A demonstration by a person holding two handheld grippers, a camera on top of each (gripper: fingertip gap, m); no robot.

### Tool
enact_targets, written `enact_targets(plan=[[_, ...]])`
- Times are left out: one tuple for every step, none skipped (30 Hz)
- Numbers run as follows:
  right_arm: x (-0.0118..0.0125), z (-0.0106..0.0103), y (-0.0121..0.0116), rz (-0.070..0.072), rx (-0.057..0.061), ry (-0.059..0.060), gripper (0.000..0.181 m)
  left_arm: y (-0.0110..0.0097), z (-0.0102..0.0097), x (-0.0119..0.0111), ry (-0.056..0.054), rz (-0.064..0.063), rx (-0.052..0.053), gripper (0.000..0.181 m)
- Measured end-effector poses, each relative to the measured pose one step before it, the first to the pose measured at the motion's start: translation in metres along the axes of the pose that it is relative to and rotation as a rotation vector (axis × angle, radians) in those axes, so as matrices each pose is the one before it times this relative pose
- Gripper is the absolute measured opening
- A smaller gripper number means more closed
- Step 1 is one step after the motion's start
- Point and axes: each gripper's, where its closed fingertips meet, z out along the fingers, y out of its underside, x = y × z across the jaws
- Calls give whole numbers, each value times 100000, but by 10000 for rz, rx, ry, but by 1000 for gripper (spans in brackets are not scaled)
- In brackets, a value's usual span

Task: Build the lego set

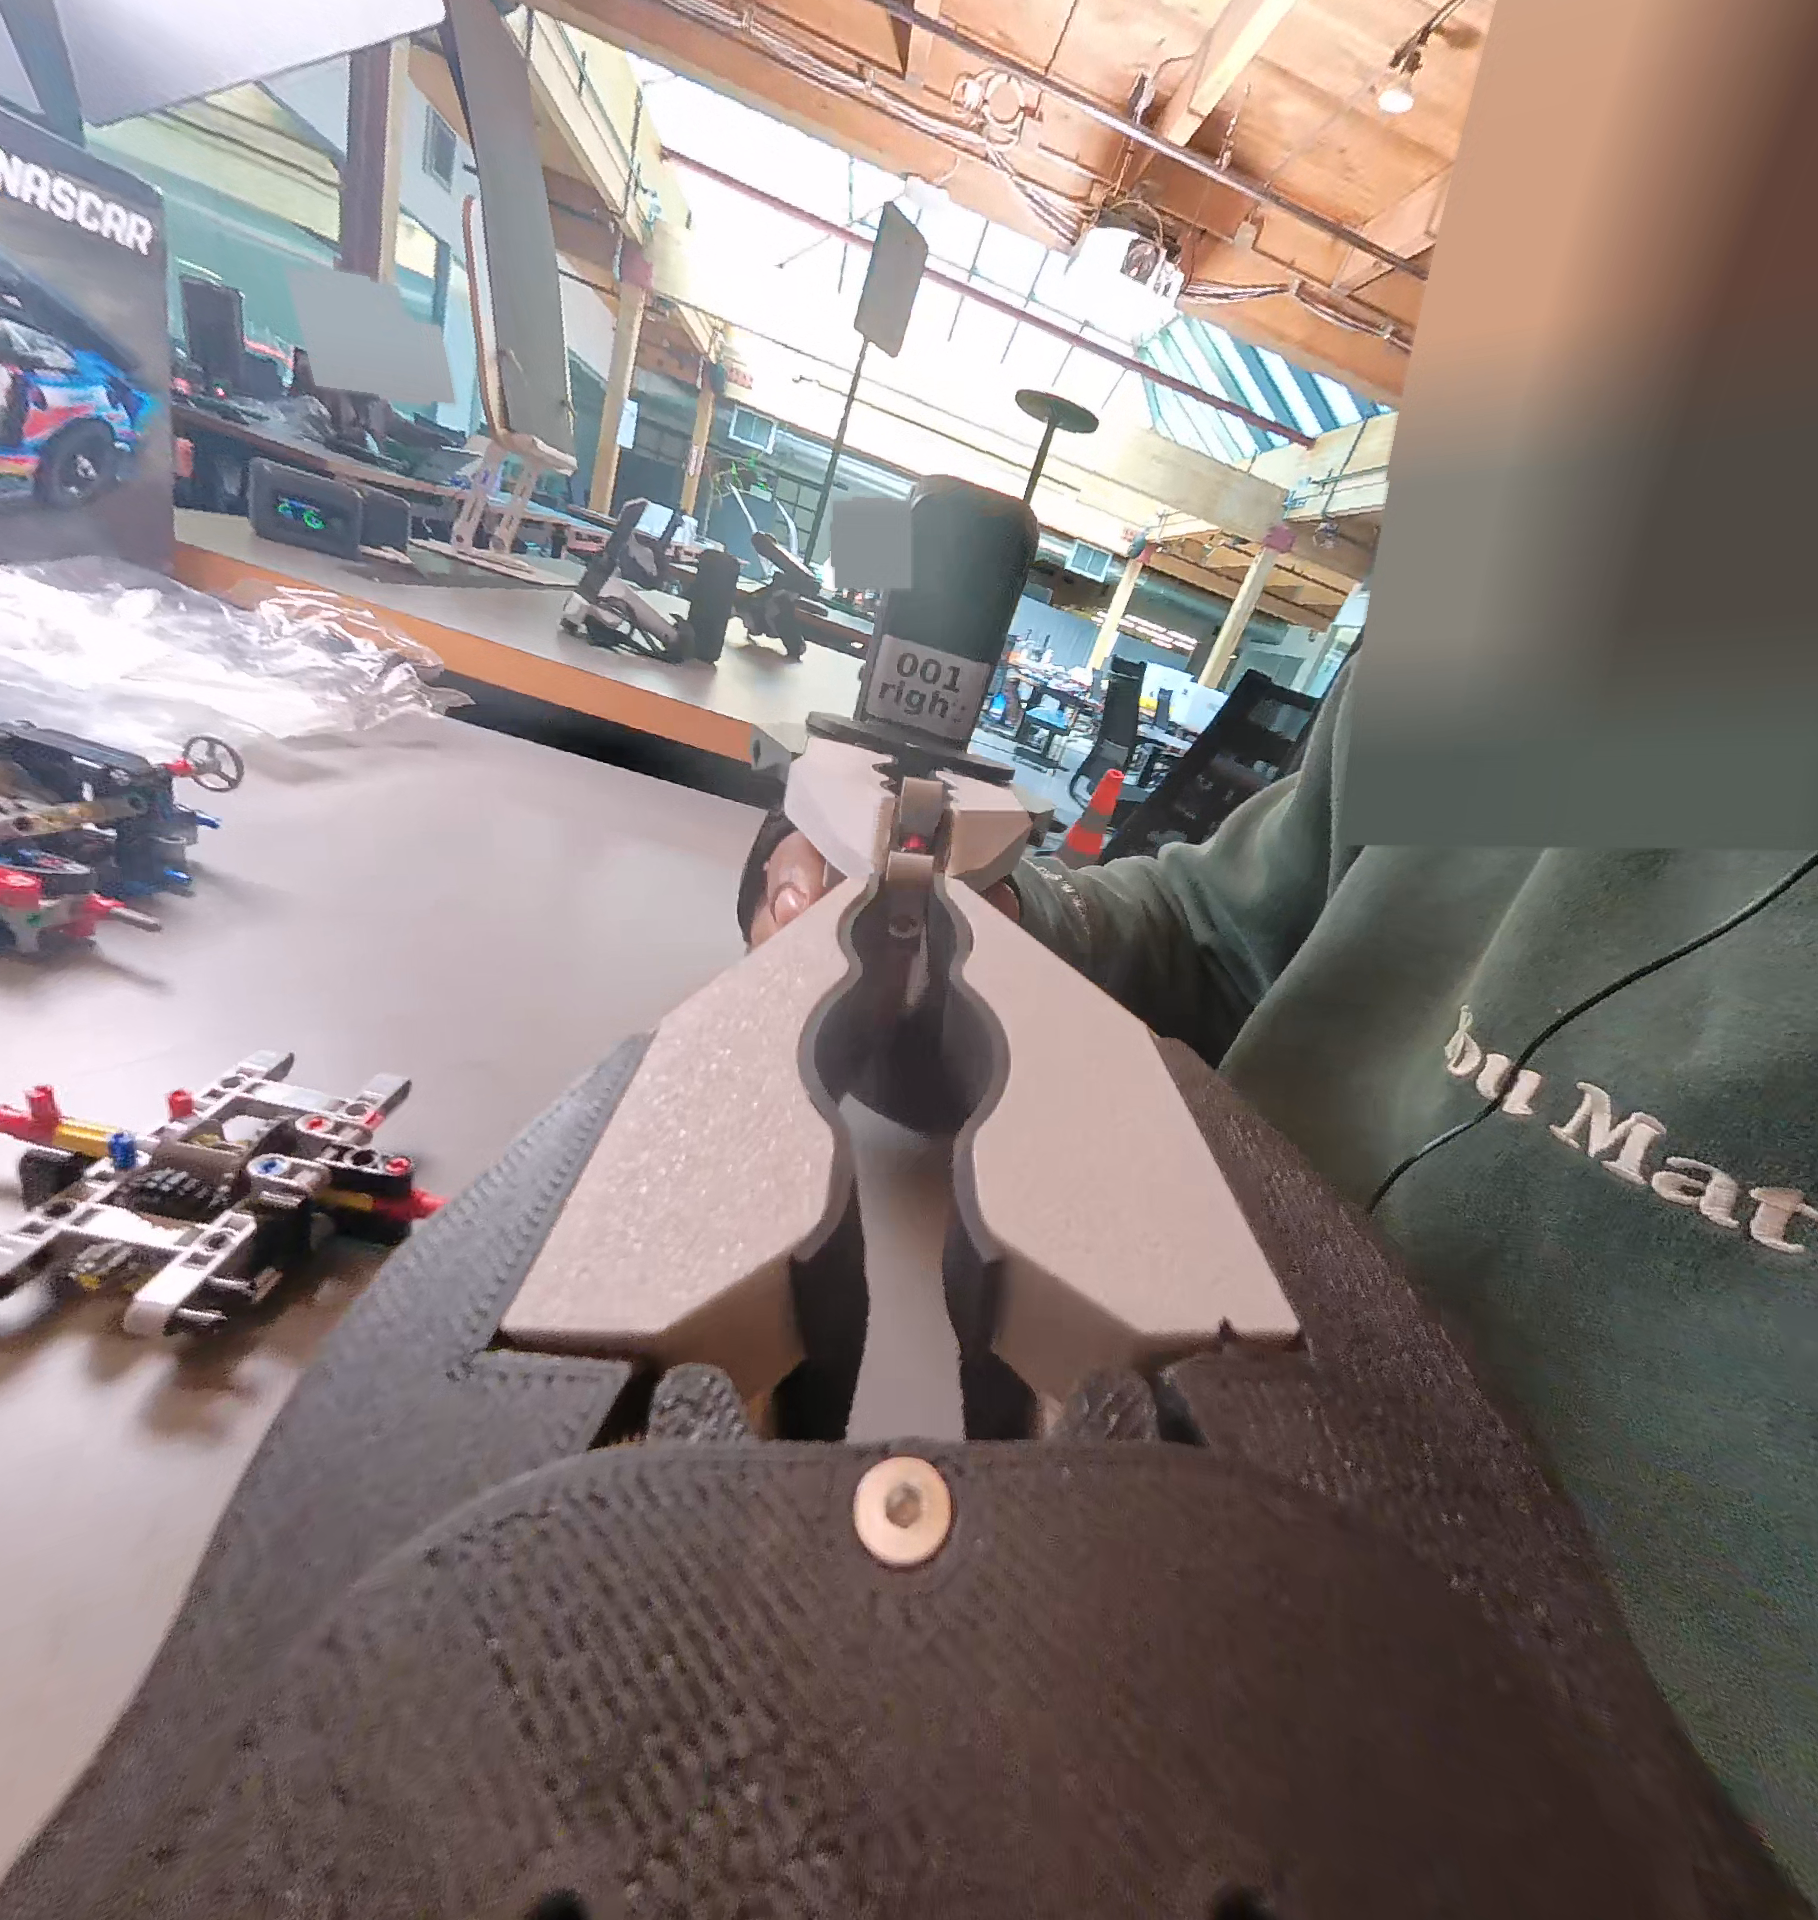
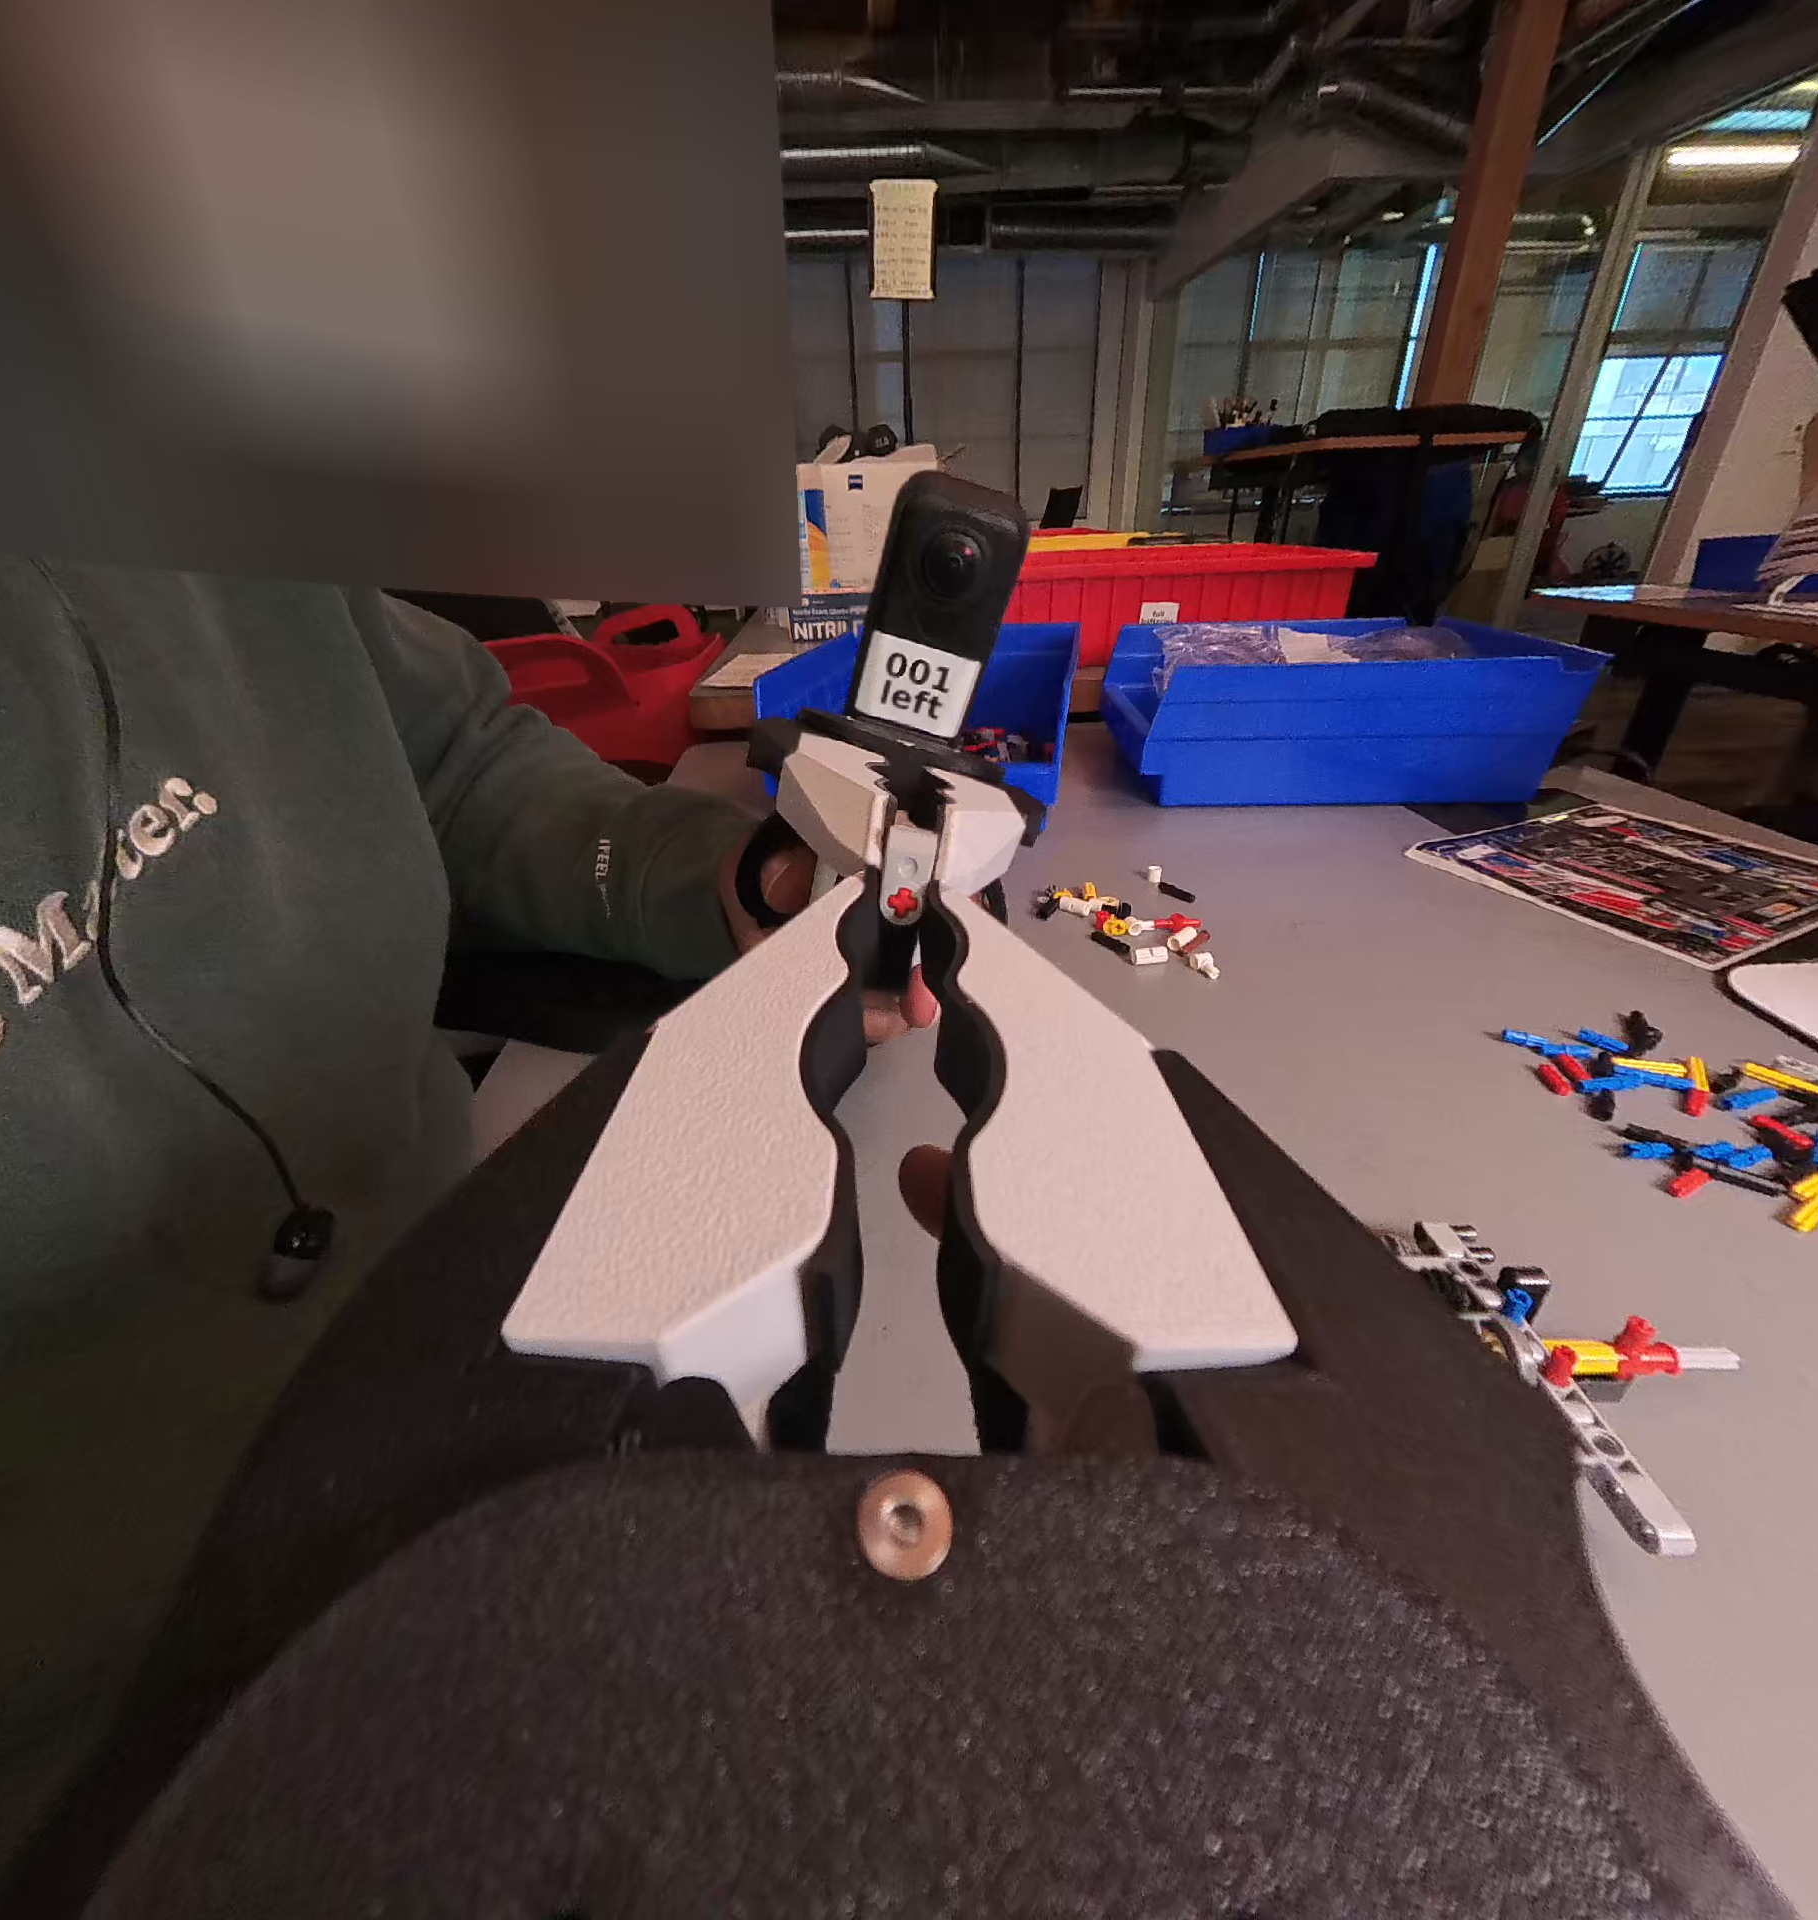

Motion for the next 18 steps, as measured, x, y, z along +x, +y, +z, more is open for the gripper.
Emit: enact_targets(plan=[[-11,13,365,-17,-176,-12,6,273,-68,-82,43,-156,-69,5],[31,0,235,28,-101,17,6,176,-26,-86,-13,-32,-70,5],[-18,-54,3,86,-14,-57,6,29,35,-32,18,-6,-59,5],[84,-44,-80,79,-7,-18,6,-59,55,-80,0,-17,-49,5],[136,-70,-78,-19,-13,25,6,-51,56,-95,-39,35,-43,5],[59,-52,-123,-25,42,4,7,-47,29,-24,-34,83,-25,5],[33,-65,-128,-39,67,18,7,-48,-11,-2,-29,62,-7,5],[35,-83,-2,-63,-1,20,7,8,-51,-46,-41,14,-20,5],[80,-50,108,-36,-56,42,7,58,-50,-80,-53,4,-37,5],[25,-15,67,7,-20,4,7,55,-31,-46,-35,9,-38,5],[4,7,34,19,-3,-7,7,26,-13,-21,-24,10,-28,5],[32,5,37,9,-19,5,7,22,-15,-45,-29,3,-31,5],[62,-4,65,1,-40,13,7,51,-16,-72,-30,-28,-41,5],[99,-57,43,7,-26,31,8,43,-28,-108,-40,-48,-30,5],[156,-93,-37,13,22,66,8,34,-73,-149,-63,-49,-15,5],[191,-160,-129,14,63,75,9,25,-114,-194,-81,-62,-19,5],[232,-191,-149,26,60,96,10,11,-137,-222,-90,-61,-15,5],[206,-172,-50,1,-23,81,10,-6,-118,-173,-69,-47,-3,5]])
